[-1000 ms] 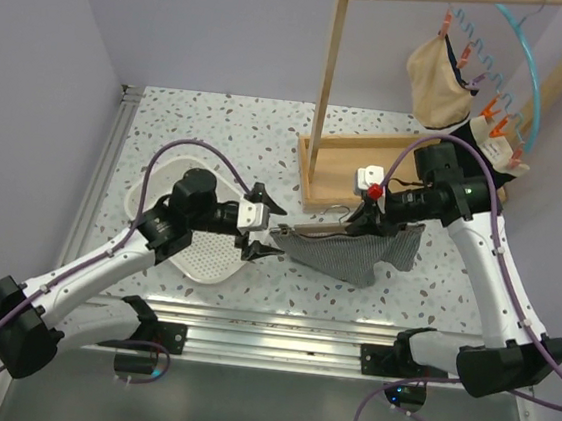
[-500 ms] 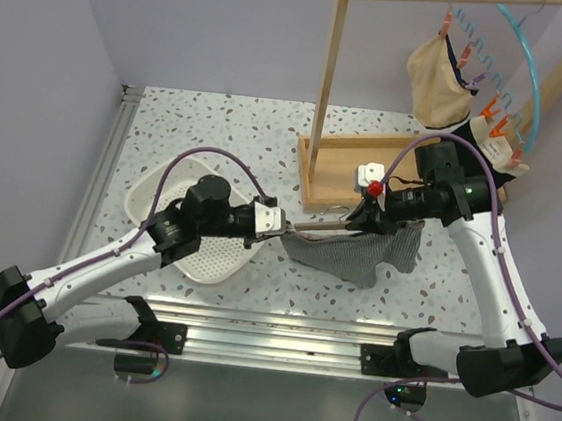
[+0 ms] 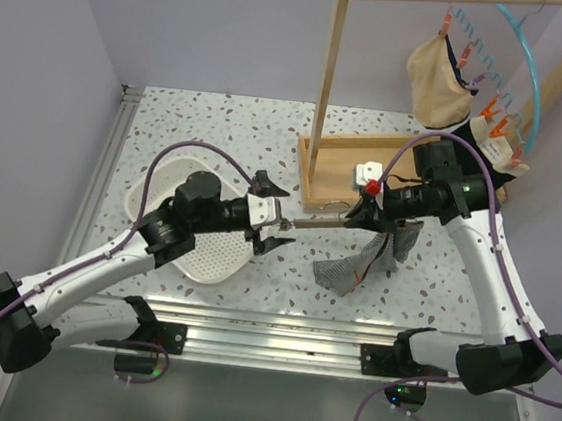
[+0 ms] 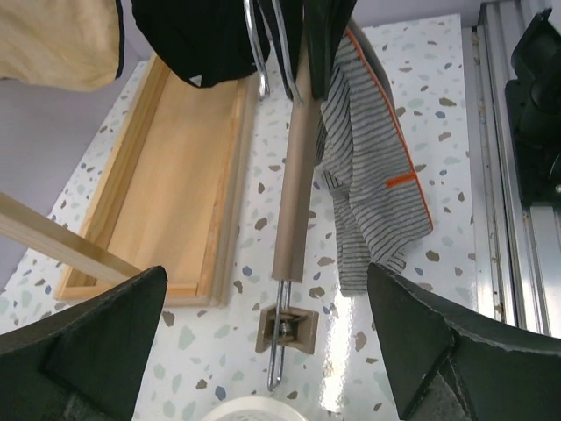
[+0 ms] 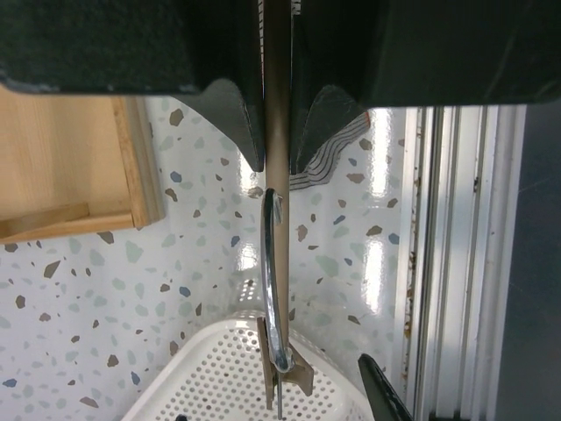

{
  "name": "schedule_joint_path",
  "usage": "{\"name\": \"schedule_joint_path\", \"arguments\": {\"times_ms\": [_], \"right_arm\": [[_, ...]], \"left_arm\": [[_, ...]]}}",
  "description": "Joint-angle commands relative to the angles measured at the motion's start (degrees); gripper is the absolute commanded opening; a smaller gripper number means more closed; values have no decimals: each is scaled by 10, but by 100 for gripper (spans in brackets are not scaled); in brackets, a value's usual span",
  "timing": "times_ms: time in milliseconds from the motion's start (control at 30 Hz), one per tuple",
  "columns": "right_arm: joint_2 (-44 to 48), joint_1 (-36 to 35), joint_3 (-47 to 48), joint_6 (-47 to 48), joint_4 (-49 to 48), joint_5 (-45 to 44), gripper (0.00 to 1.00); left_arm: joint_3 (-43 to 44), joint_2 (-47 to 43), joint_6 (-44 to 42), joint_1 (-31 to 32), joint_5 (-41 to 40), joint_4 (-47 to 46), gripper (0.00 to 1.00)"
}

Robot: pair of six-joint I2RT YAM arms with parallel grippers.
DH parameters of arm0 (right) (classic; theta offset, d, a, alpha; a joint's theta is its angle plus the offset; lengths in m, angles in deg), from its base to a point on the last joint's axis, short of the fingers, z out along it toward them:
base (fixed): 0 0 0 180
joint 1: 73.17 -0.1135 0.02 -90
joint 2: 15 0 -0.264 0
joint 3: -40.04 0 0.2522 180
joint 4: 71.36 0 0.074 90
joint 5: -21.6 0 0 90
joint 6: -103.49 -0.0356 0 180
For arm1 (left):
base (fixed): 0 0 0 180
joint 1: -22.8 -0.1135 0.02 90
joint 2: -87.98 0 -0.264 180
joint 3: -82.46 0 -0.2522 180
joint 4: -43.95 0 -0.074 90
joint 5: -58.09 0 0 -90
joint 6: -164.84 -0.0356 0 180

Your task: Remove the underwear clipped to the hanger

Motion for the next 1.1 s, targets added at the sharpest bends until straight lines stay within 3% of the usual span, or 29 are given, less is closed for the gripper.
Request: {"name": "schedule_joint_path", "arguments": {"times_ms": [0,300,633,800,1033,1067], "right_arm": [[-8,-9,19,39,-7,-12,0],[3,-51,9,45,-26,-65,0],[-5,-52,27,40,-13,-38,0],[-7,-53,32,42,-1,-25,0],[-5,-52,36,48,10,-11,0],[-5,-53,35,48,11,-10,0]], "left_arm": [[69,21,17,2,29,-41,100],[168,139,19,44,32,86,92],[145,145,-8,63,-26,87,77],[144,156,-12,67,-48,85,65],[145,163,-16,71,-48,88,56],[145,163,-16,71,-48,88,50]]}}
